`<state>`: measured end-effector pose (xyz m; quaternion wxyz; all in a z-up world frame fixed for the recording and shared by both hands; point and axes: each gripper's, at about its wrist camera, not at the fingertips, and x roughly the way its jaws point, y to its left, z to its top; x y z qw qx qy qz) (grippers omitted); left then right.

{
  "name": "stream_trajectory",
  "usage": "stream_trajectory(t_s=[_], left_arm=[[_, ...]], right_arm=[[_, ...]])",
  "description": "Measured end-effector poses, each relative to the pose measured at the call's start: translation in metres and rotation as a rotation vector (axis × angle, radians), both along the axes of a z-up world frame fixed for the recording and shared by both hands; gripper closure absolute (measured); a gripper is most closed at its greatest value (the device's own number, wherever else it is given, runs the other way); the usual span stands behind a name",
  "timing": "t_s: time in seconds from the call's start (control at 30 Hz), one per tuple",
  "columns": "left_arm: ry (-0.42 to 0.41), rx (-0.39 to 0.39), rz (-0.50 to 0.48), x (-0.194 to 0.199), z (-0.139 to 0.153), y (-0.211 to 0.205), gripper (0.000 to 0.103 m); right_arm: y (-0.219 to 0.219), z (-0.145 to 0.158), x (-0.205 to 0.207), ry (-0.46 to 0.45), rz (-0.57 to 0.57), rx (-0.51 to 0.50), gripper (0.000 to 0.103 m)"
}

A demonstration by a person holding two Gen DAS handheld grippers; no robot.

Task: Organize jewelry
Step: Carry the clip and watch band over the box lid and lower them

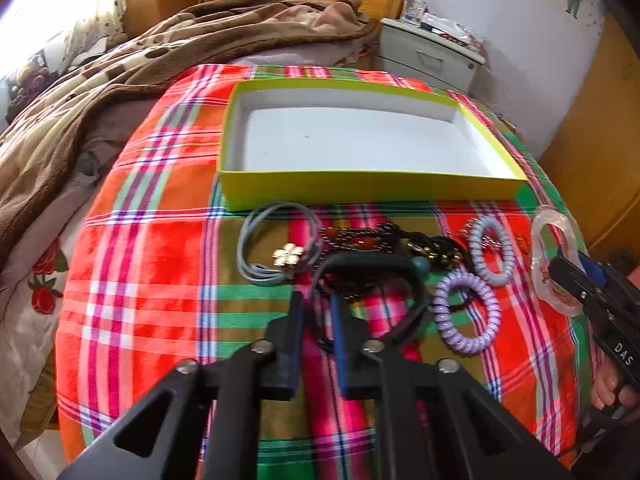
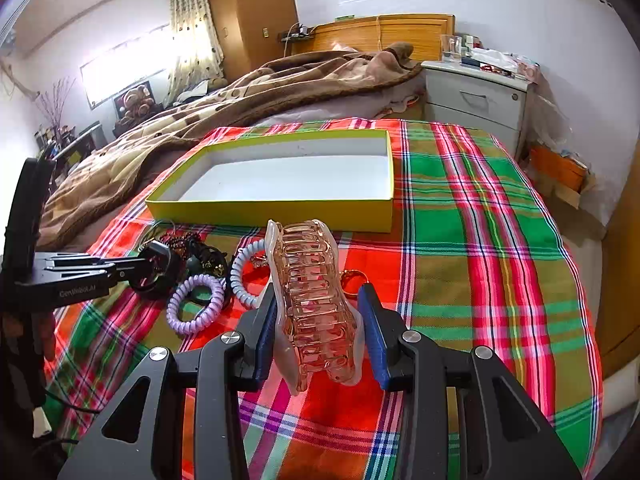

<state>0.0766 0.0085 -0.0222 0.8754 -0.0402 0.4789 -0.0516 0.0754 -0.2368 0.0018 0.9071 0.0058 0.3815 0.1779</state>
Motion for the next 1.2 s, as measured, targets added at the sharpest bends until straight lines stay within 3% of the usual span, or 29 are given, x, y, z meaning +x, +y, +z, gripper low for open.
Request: stream_trajectory(t_s=[0.8,1.2], left_arm=[[-0.069,-0.071,-0.016,-0.014,0.029,0.013,0.095],[-0.110,-0.069,-0.012,0.020,0.051,0.023,0.095]], right_arm=[[0.003,0.022,-0.008,-0.049,-0.067,0.024,0.063],[0.006,0.049,0.029,-0.055,-0.098,0.053,0.063]])
